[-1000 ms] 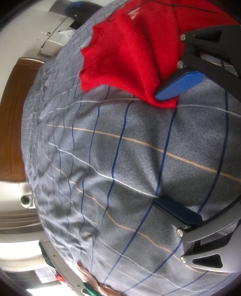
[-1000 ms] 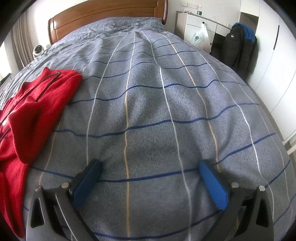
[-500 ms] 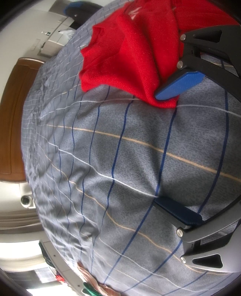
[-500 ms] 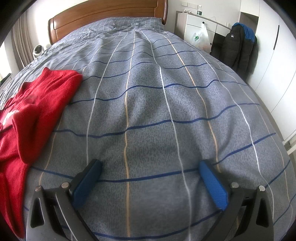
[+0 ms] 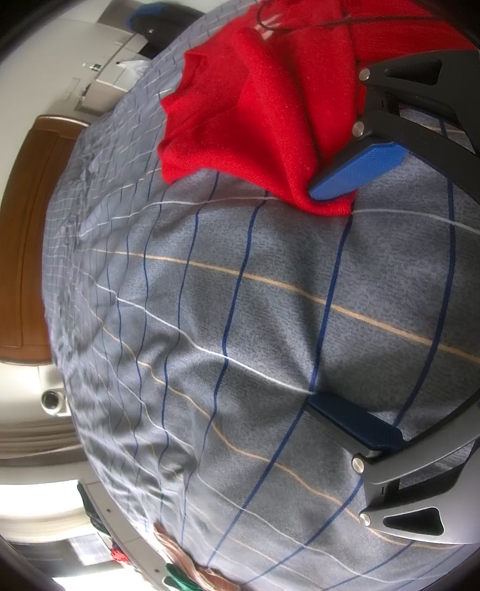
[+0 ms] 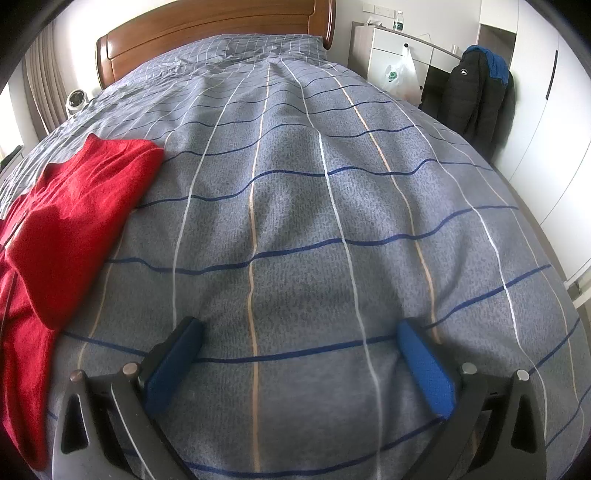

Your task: Fold small clothes

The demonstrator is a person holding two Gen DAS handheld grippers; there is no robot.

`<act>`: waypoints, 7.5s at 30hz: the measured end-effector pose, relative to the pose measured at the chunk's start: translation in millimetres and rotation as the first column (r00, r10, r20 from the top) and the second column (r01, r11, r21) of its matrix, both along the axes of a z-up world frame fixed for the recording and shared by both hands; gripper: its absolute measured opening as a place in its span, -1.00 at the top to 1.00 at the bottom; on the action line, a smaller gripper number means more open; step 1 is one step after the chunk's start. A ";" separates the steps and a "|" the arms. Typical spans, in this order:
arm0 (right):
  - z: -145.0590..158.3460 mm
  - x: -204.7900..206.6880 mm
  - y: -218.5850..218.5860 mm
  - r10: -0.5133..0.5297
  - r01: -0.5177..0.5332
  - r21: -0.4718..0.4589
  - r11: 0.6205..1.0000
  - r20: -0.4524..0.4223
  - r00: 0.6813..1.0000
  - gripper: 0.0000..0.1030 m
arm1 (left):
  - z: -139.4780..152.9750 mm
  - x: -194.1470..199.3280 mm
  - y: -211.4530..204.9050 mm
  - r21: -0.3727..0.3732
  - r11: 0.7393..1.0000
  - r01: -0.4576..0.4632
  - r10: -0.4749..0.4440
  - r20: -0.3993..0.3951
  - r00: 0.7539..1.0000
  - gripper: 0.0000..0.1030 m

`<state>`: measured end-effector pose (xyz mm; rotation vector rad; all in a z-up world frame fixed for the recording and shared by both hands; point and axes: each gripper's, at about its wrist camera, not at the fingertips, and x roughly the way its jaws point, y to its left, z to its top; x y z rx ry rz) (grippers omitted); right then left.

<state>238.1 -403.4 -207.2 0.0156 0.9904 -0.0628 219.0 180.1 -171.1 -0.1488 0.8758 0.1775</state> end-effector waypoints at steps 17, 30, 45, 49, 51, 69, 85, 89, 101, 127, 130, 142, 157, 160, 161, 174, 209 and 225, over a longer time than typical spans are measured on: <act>0.0 0.0 -0.1 0.000 0.000 0.000 1.000 0.000 1.000 -1.00 | 0.2 -0.5 -0.3 0.001 1.000 -0.001 0.001 -0.001 1.000 -0.99; 0.0 -0.1 -0.3 -0.001 0.001 -0.001 1.000 0.000 1.000 -1.00 | 0.1 0.2 0.0 0.001 1.000 -0.001 0.001 -0.001 1.000 -0.99; 0.0 0.0 0.2 -0.001 0.001 -0.001 1.000 0.000 1.000 -1.00 | -0.1 0.7 0.4 0.001 1.000 -0.001 0.001 -0.001 1.000 -0.99; -0.1 0.0 -0.1 -0.001 0.001 -0.001 1.000 0.000 1.000 -1.00 | 0.1 0.2 0.0 0.002 1.000 -0.001 0.001 -0.001 1.000 -0.99; 0.0 0.0 -0.1 -0.001 0.001 -0.001 1.000 0.000 1.000 -1.00 | 0.2 -0.1 -0.1 0.001 1.000 -0.002 0.002 -0.001 1.000 -0.99; -0.1 1.4 2.7 -0.002 0.002 -0.024 1.000 -0.005 1.000 -1.00 | -0.4 2.0 1.5 0.001 1.000 -0.002 0.002 -0.002 1.000 -0.99; 89.7 -50.6 189.0 0.573 -0.580 0.199 0.790 0.098 0.814 -0.99 | 45.3 -58.6 -100.6 -0.072 0.862 0.502 -0.504 -0.009 0.864 -0.85; 56.5 -29.7 205.4 0.548 -0.520 0.284 0.806 -0.027 0.836 0.72 | 31.7 -55.7 -96.7 -0.145 0.852 0.504 -0.508 0.010 0.861 0.56; 46.8 -238.9 144.7 0.628 -0.621 0.156 0.769 0.001 0.778 0.67 | 22.8 -205.9 -18.4 -0.204 0.737 0.645 -0.657 0.011 0.754 0.88; 50.2 -282.3 56.2 0.108 -0.089 0.329 0.940 -0.040 0.993 0.37 | 13.0 -253.4 -83.4 -0.177 0.911 0.373 -0.371 0.045 0.927 -0.68; 44.5 -280.6 64.7 0.153 -0.123 0.470 0.874 -0.026 0.988 0.12 | -3.7 -239.7 -92.2 -0.196 0.913 0.358 -0.361 0.022 0.932 -0.65; 43.9 -289.1 74.9 0.205 -0.173 0.477 0.862 -0.015 0.979 0.93 | 9.4 -261.5 -73.3 -0.304 0.886 0.350 -0.337 0.095 0.937 0.97; 14.7 -278.5 76.4 0.255 -0.189 0.398 0.897 -0.119 0.960 0.31 | -0.1 -259.3 -85.2 -0.177 0.940 0.291 -0.305 -0.058 0.950 0.21; 67.6 -291.9 70.7 0.289 -0.279 0.166 0.946 -0.036 0.957 0.29 | 46.8 -269.1 -74.4 -0.098 0.946 0.307 -0.308 0.008 0.951 -0.21; 91.1 -289.8 73.4 0.320 -0.320 0.083 0.944 0.011 0.947 0.26 | 68.0 -261.9 -74.1 -0.077 0.945 0.317 -0.314 0.052 0.948 -0.30; 77.2 -93.2 271.4 0.736 -0.731 -0.092 0.676 0.044 0.675 -0.36 | 23.3 -180.8 -123.5 -0.077 0.922 0.379 -0.343 0.292 0.893 -0.77; 61.1 -136.4 -238.1 -0.447 0.405 0.405 0.819 0.010 0.894 0.87 | 4.2 -185.2 -145.7 0.050 0.920 0.388 -0.387 0.253 0.887 -0.80; 2.4 -134.5 -240.8 -0.422 0.212 0.673 0.709 0.163 0.892 1.00 | 48.3 -187.1 -129.5 -0.037 0.907 0.419 -0.399 0.239 0.885 -0.83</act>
